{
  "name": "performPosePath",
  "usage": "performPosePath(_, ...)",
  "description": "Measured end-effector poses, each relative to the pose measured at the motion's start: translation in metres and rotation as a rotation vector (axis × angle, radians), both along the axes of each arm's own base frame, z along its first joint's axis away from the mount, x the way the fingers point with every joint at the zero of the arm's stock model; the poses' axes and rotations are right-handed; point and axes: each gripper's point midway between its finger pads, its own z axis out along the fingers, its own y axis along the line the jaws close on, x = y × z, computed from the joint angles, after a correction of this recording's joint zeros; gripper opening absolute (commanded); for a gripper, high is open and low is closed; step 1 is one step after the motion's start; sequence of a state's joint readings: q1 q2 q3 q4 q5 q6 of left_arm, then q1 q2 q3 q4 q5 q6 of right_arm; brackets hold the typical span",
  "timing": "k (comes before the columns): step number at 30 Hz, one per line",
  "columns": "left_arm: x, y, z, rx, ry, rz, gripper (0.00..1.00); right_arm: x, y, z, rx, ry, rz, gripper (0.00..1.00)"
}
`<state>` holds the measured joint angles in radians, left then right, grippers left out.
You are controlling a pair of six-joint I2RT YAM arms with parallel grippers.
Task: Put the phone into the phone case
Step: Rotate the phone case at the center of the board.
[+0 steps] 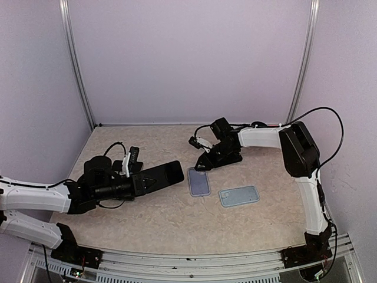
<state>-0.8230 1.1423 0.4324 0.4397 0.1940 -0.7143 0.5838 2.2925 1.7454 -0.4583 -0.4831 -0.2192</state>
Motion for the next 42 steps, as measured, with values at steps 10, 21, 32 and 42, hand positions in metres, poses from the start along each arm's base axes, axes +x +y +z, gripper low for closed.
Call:
performPosePath(10, 0.001, -0.001, -0.008, 0.015, 0.020, 0.001, 0.00, 0.011, 0.001, 0.006, -0.009, -0.043, -0.019, 0.44)
performPosePath(21, 0.002, -0.002, -0.012, 0.014, 0.030, 0.003, 0.00, 0.011, -0.002, -0.014, -0.036, -0.020, -0.022, 0.30)
performPosePath(32, 0.001, -0.001, -0.022, 0.021, 0.044, 0.005, 0.00, 0.012, -0.003, -0.015, -0.043, -0.023, -0.027, 0.08)
performPosePath(42, 0.001, -0.002, -0.025, 0.019, 0.045, 0.006, 0.00, 0.012, -0.009, -0.014, -0.044, -0.033, -0.079, 0.00)
